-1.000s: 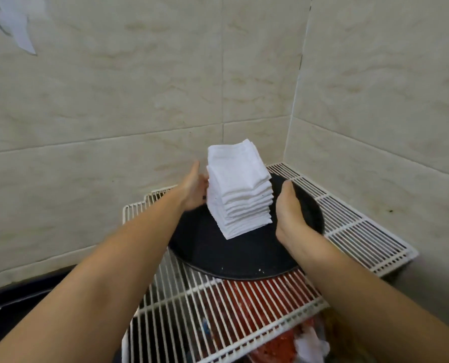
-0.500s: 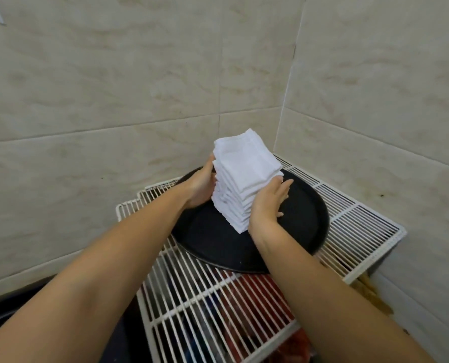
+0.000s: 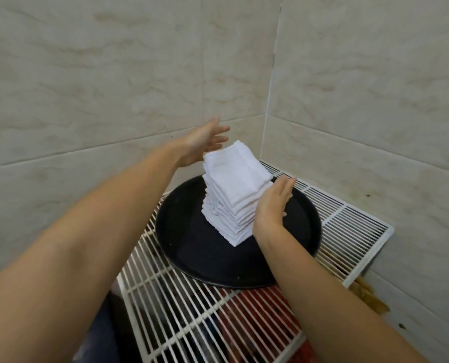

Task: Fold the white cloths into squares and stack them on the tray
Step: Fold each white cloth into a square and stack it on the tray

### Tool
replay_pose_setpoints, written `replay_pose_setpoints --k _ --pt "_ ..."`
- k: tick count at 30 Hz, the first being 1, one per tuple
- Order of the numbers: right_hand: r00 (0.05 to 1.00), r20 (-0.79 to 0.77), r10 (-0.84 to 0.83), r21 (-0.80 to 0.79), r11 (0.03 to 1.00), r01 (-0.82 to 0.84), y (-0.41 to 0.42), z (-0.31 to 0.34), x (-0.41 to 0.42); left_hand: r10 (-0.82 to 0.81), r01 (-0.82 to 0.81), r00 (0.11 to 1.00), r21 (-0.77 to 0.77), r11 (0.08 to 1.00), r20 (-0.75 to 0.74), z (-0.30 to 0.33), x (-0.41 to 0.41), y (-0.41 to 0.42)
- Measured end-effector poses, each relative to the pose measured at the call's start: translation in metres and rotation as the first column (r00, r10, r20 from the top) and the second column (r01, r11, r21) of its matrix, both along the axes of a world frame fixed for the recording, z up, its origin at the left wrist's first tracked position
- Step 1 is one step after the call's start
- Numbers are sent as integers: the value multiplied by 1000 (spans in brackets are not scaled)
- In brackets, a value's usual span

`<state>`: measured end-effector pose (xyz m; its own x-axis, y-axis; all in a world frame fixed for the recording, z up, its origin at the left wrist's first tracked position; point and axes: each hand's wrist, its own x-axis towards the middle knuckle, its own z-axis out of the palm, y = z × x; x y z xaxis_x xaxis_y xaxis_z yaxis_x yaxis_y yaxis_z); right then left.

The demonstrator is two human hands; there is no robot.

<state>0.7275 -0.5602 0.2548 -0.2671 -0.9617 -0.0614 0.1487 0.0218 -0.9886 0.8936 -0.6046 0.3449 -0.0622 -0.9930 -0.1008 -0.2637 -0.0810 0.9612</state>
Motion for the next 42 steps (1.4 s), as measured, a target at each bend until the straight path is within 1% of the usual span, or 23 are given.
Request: replay_pose_setpoints --k 1,2,3,4,5,7,9,10,12,15,17,19,22,25,26,27,28,30,32,34,37,39,42 --pt "1000 -18 3 -7 1000 -3 0 1 2 -51 52 988 -6 999 148 9 -7 -2" --pt "999 -37 4 -17 1000 -5 0 1 4 -106 109 952 6 994 286 14 -14 -3" --pt "998 -59 3 -27 1000 -5 1 1 7 -159 161 908 28 987 386 14 -20 -4" --pt "997 -77 2 -36 999 -4 0 0 8 -199 188 876 69 980 439 11 -22 -6" --pt "995 -96 1 -44 999 -5 0 0 9 -235 205 862 115 972 448 4 -22 -8" --pt "993 -122 0 -52 999 -6 -3 -1 10 -250 186 889 195 963 385 -11 -18 -10" --pt "991 -130 -2 -45 999 -4 -6 -1 9 -176 102 936 246 964 305 -24 -13 -10" --pt "992 -128 -2 -39 999 -3 -6 -1 9 -136 66 953 250 966 273 -28 -12 -7" --pt "994 -110 -3 -27 1000 0 -6 -2 9 -118 64 973 258 964 199 -35 -13 -3" --pt "997 -70 -22 -8 1000 22 -6 -7 10 -125 95 988 279 956 93 -45 -16 -2" --pt "998 -42 -41 -17 999 40 -6 -10 12 -98 91 995 287 954 11 -48 -19 2" --pt "1000 -10 -25 -28 999 25 -8 -10 14 -80 96 995 286 953 -67 -48 -19 5" --pt "997 67 49 -25 999 -47 -14 -10 7 39 14 979 257 966 -202 -49 -9 10" --pt "959 216 181 32 981 -192 -34 5 -21 209 -132 918 236 963 -337 -60 5 20" --pt "937 237 257 46 960 -275 -44 10 -31 303 -228 872 229 946 -385 -62 3 27" --pt "902 231 364 62 920 -387 -56 14 -41 412 -347 806 225 911 -426 -68 -1 35" --pt "853 216 476 77 862 -501 -66 18 -49 507 -461 732 217 861 -455 -73 -8 45" --pt "705 194 683 124 695 -708 -79 18 -55 639 -599 594 260 757 -489 -86 -29 65" --pt "587 175 791 168 563 -809 -85 12 -53 695 -634 483 335 697 -533 -97 -52 75" --pt "532 151 833 199 501 -842 -87 6 -48 713 -637 414 379 671 -566 -102 -72 76" --pt "495 144 857 192 466 -864 -87 0 -44 694 -634 418 359 685 -586 -105 -96 73" --pt "468 156 870 171 443 -880 -87 -2 -43 701 -647 407 357 674 -586 -103 -103 75" --pt "419 107 902 143 403 -904 -81 -4 -40 701 -669 385 342 660 -600 -90 -104 77"
